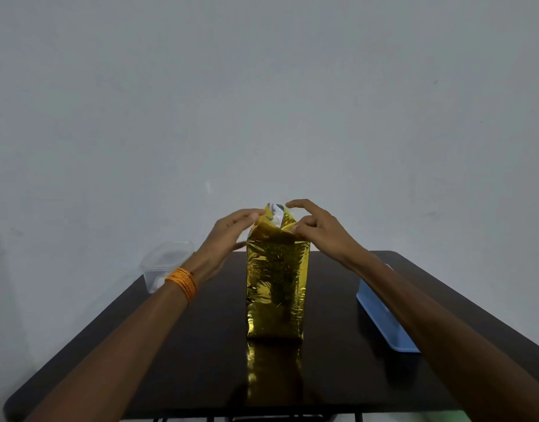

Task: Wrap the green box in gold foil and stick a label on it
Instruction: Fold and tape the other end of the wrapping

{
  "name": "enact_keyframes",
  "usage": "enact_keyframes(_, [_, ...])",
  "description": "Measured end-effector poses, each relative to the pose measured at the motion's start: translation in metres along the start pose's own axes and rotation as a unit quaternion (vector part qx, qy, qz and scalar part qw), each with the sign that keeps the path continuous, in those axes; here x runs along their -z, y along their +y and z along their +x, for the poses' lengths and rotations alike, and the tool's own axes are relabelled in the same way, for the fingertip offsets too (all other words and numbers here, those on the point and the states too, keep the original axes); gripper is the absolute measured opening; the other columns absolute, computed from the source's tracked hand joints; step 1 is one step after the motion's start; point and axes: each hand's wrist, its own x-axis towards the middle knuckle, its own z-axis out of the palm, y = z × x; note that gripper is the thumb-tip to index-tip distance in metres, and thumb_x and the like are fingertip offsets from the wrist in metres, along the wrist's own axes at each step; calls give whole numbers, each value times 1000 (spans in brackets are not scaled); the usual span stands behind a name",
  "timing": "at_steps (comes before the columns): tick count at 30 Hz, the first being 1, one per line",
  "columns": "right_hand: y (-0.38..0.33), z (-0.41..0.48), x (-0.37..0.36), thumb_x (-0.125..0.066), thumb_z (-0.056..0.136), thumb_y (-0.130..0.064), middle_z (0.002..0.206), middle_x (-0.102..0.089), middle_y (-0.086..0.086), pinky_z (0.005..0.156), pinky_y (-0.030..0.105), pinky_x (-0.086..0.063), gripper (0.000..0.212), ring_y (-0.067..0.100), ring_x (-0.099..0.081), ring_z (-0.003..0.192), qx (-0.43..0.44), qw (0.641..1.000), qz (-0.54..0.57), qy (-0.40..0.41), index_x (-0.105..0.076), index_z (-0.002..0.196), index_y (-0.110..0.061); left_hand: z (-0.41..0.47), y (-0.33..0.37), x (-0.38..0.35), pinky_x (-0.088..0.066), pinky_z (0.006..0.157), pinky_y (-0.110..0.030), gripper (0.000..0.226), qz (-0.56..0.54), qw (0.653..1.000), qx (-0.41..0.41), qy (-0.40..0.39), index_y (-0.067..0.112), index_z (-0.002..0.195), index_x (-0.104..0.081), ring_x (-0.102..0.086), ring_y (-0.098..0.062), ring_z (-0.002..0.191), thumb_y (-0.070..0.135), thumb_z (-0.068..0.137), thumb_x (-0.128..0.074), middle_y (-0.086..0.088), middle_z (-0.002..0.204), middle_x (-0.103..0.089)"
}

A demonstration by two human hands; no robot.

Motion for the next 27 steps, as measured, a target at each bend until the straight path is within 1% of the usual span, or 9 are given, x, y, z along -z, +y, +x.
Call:
enact_keyframes(2, [0, 1, 1, -58, 96, -18, 84, -75, 3, 91, 44, -53, 41, 15, -70, 93, -1, 1000, -12, -2, -52, 133, -35, -2, -1, 9, -44, 106, -38, 24, 25, 998, -52, 39, 32, 112, -72, -50, -12, 130, 21, 94, -59, 8, 135, -60])
enact_keyframes(4, [-1, 2, 1, -58, 96, -17, 85, -75, 3, 91, 45, -52, 41, 17, -70, 93, -1, 1000, -19, -4, -52, 133, -35, -5, -1, 14, -43, 102, -30, 36, 110, 989, -96, 27, 29, 114, -70, -49, -9, 129, 10, 84, -70, 7, 135, -60])
enact_keyframes(6, [-4, 3, 0, -57, 95, -15, 85, -75, 4, 91, 45, -52, 42, 19, -70, 93, -1, 1000, -24, -3, -53, 132, -34, -7, 0, 13, -46, 101, -30, 43, 207, 971, -121, 11, 27, 116, -70, -53, -6, 123, 12, 76, -80, 10, 127, -64])
enact_keyframes(8, [-5, 2, -2, -56, 95, -14, 85, -74, 4, 89, 44, -53, 43, 20, -69, 92, -1, 1000, -29, 0, -53, 132, -35, -6, 4, 8, -51, 98, -31, 43, 238, 962, -133, 36, 24, 113, -72, -58, -6, 113, 16, 74, -85, 10, 117, -68])
enact_keyframes(13, [-4, -1, 1, -52, 97, -14, 84, -73, 4, 83, 46, -54, 41, 24, -69, 89, -1, 999, -37, -2, -52, 133, -35, -4, 20, -5, -60, 81, -41, 17, 155, 972, -165, 65, 14, 95, -79, -71, -15, 87, 17, 78, -83, 2, 89, -76])
enact_keyframes(18, [-6, -1, 0, -54, 97, -16, 81, -72, 1, 86, 48, -53, 41, 23, -68, 89, 4, 999, -50, 1, -52, 133, -34, -6, 49, -15, -61, 83, -39, 12, 28, 977, -184, 104, 7, 93, -78, -73, -20, 88, 15, 85, -76, -6, 90, -77])
enact_keyframes(21, [-6, -1, 0, -55, 96, -15, 74, -68, -4, 87, 47, -52, 41, 22, -67, 88, 3, 999, -53, 3, -52, 134, -33, -5, 56, -7, -61, 80, -33, 22, -86, 966, -161, 185, 4, 97, -75, -74, -22, 88, 22, 97, -62, -12, 92, -76])
enact_keyframes(24, [-6, 0, 1, -55, 96, -15, 68, -66, -10, 87, 47, -52, 42, 23, -67, 91, 1, 999, -47, 4, -52, 134, -33, -2, 36, 10, -60, 83, -34, 17, -37, 969, -117, 213, 11, 98, -74, -72, -19, 96, 19, 98, -59, -7, 99, -75])
enact_keyframes(27, [-7, -2, 1, -55, 96, -15, 69, -67, -11, 86, 48, -52, 42, 22, -67, 90, 0, 999, -46, 2, -52, 134, -32, -2, 5, 18, -57, 90, -39, 13, 30, 987, -40, 151, 15, 97, -75, -66, -17, 108, 19, 95, -64, 0, 106, -74])
